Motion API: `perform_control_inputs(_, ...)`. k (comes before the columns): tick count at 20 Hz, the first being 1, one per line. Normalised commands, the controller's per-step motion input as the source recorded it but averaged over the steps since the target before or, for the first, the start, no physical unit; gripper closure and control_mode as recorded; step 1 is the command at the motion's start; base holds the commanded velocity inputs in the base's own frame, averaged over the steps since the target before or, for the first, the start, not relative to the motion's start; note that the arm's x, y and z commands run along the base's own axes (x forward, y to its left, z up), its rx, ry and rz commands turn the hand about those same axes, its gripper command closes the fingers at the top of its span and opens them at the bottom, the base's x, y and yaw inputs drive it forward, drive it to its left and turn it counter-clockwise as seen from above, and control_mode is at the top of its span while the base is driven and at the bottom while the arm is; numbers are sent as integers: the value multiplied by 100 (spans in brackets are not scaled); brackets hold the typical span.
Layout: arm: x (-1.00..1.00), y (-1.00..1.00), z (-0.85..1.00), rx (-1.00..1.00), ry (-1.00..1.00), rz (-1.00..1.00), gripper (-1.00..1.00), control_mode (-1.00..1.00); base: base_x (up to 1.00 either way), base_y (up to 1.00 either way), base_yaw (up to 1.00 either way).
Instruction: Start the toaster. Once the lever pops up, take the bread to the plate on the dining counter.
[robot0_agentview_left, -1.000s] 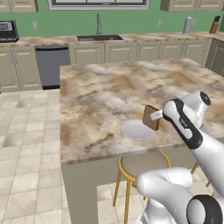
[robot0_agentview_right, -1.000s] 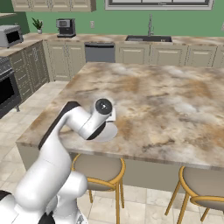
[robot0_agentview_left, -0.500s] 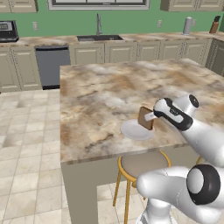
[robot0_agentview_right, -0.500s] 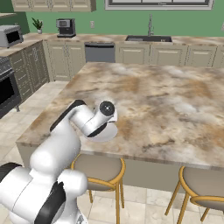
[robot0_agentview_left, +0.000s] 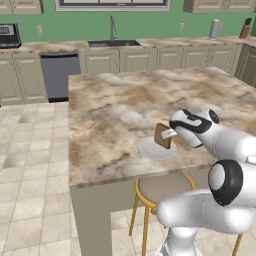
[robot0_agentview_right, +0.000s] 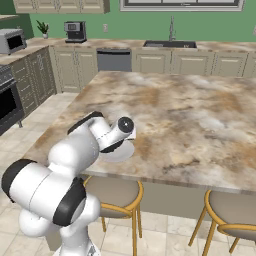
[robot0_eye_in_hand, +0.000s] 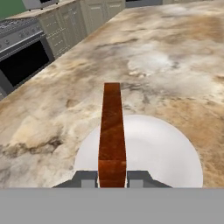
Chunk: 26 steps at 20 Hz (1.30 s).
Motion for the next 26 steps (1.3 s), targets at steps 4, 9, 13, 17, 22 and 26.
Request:
perform_control_inputs(4, 15, 0, -26, 0, 0, 1, 100, -100, 0, 0, 0)
perform_control_inputs(9, 9, 0, -22, 0, 0, 1, 100, -100, 0, 0, 0)
perform_control_inputs(13, 7, 0, -10, 0, 0, 1, 100, -100, 0, 0, 0)
perform_control_inputs(17, 7, 0, -5, 0, 0, 1, 100, -100, 0, 0, 0)
perform_control_inputs(22, 6, 0, -2, 0, 0, 1, 100, -100, 0, 0, 0)
perform_control_inputs(26, 9, 0, -3, 0, 0, 1, 100, -100, 0, 0, 0)
